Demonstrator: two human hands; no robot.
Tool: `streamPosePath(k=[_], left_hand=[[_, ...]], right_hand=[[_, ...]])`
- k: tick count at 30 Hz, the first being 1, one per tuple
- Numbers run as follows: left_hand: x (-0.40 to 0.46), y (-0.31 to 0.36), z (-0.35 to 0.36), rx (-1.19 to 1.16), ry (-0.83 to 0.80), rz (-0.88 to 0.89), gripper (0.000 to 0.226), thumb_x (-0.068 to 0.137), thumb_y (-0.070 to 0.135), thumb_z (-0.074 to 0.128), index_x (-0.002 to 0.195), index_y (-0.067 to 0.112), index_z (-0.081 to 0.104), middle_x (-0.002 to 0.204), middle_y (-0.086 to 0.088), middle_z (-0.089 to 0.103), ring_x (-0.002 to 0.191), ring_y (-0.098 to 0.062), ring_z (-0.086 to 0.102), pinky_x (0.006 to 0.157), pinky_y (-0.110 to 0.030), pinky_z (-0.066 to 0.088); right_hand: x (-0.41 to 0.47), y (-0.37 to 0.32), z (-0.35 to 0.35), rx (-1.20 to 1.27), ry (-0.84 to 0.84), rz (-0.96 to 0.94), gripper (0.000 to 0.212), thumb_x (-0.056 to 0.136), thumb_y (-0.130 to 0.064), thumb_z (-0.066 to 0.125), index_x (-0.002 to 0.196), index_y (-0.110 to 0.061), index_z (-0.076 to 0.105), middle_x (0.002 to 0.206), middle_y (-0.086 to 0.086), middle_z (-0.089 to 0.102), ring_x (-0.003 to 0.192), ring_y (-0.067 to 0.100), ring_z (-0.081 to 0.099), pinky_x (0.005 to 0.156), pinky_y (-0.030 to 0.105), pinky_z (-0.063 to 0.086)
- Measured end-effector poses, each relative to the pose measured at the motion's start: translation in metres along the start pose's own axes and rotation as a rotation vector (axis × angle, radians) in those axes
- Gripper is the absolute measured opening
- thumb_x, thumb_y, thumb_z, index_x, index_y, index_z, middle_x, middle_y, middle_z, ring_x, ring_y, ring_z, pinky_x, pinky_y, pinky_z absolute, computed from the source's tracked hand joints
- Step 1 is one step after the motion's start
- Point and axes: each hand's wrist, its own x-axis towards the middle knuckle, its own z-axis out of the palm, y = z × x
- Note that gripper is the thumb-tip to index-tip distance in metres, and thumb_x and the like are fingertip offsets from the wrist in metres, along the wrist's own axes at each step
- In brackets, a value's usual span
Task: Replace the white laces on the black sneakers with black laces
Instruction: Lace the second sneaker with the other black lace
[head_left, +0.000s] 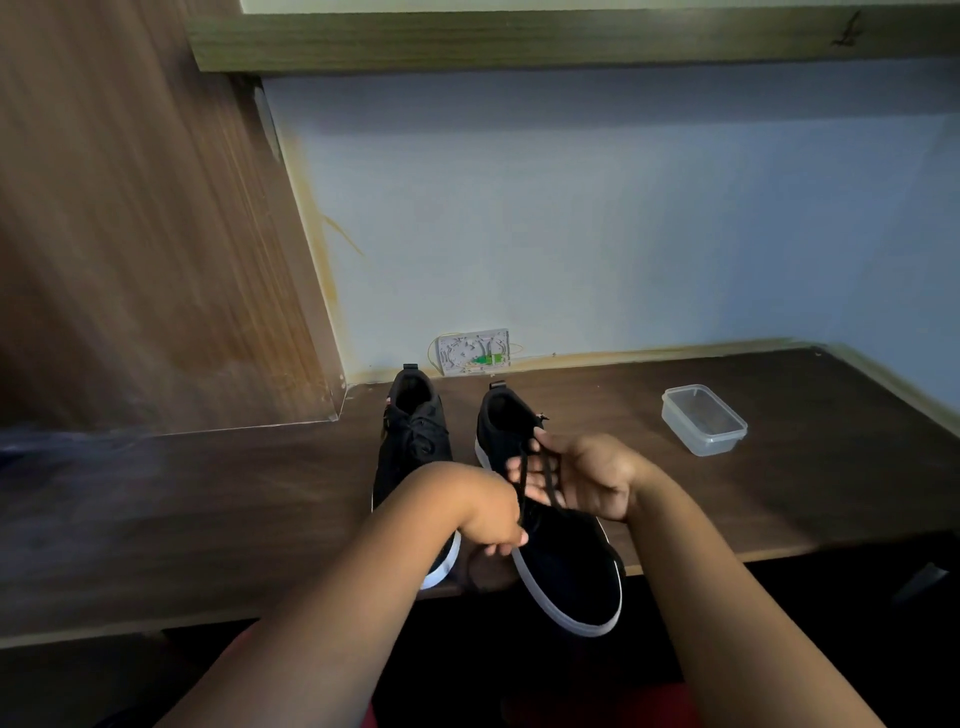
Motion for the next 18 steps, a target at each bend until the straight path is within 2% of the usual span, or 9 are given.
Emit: streamPosePath(k=[2,4,5,7,10,12,15,18], left_hand=[[0.007,-0.013,-0.004,-0.068,0.317,-0.029,0.019,0.089,0.034,0.056,0.085,0.016,0.058,0.081,-0.009,0.054,0.077,-0.026,0.055,0.071,-0.034,0.041],[0.014,-0.022,-0.008,-0.466,0.649,-0.036,0.024,0.091,0.033,0.054,0.084,0.011,0.06,0.077,-0.012,0.056,0.072,-0.023,0.054,0.067,-0.033,0.042],[0.018,-0.022,-0.009,-0.736,0.721,-0.049,0.031,0.095,0.035,0.052,0.088,0.007,0.064,0.08,-0.013,0.062,0.072,-0.022,0.057,0.067,-0.034,0.046],[0.029,-0.015,-0.007,-1.127,0.668,-0.102,0.033,0.097,0.04,0.053,0.093,0.01,0.066,0.083,-0.006,0.066,0.071,-0.016,0.061,0.067,-0.028,0.052],[0.046,-0.003,-0.003,-1.324,0.52,-0.088,0.02,0.096,0.031,0.057,0.087,0.014,0.062,0.078,-0.001,0.059,0.067,-0.012,0.059,0.061,-0.021,0.051],[0.051,-0.003,-0.003,-1.399,0.496,-0.078,0.012,0.096,0.019,0.058,0.086,0.013,0.061,0.079,-0.003,0.06,0.069,-0.012,0.059,0.062,-0.022,0.052],[0.046,-0.006,-0.007,-1.418,0.448,-0.081,0.014,0.098,0.01,0.052,0.085,0.01,0.059,0.08,-0.005,0.06,0.07,-0.015,0.06,0.066,-0.024,0.053],[0.042,-0.01,-0.008,-1.544,0.383,-0.069,0.022,0.102,0.013,0.043,0.083,0.008,0.053,0.081,-0.008,0.057,0.077,-0.022,0.061,0.082,-0.037,0.054]], right_hand=[[0.004,0.002,0.001,0.04,0.055,-0.07,0.025,0.098,-0.024,0.05,0.077,-0.013,0.059,0.072,0.004,0.065,0.062,0.013,0.062,0.06,0.024,0.052],[0.003,0.003,0.0,-0.001,0.094,-0.15,0.019,0.095,-0.018,0.055,0.078,-0.011,0.058,0.066,0.003,0.058,0.057,0.012,0.055,0.056,0.022,0.048],[0.003,0.004,-0.001,-0.051,0.108,-0.188,0.017,0.094,-0.016,0.057,0.078,-0.01,0.059,0.066,0.004,0.056,0.056,0.012,0.053,0.055,0.022,0.047],[0.003,0.006,-0.002,-0.198,0.132,-0.252,0.014,0.091,-0.012,0.063,0.078,-0.007,0.061,0.066,0.007,0.056,0.057,0.013,0.052,0.055,0.022,0.047],[0.002,0.007,-0.001,-0.645,0.232,-0.313,0.011,0.083,-0.015,0.073,0.086,-0.004,0.071,0.078,0.016,0.069,0.069,0.018,0.06,0.071,0.031,0.052],[-0.002,0.005,-0.004,-0.882,0.298,-0.33,0.006,0.084,-0.012,0.073,0.089,-0.009,0.073,0.081,0.013,0.069,0.072,0.016,0.058,0.074,0.03,0.05],[-0.009,-0.003,-0.007,-0.75,0.206,-0.305,0.012,0.089,0.001,0.062,0.088,-0.008,0.069,0.079,0.008,0.064,0.066,0.012,0.053,0.063,0.022,0.046],[-0.018,-0.013,-0.014,-0.682,0.264,-0.282,0.01,0.091,0.0,0.06,0.089,-0.008,0.065,0.072,0.004,0.061,0.06,0.009,0.051,0.057,0.021,0.042]])
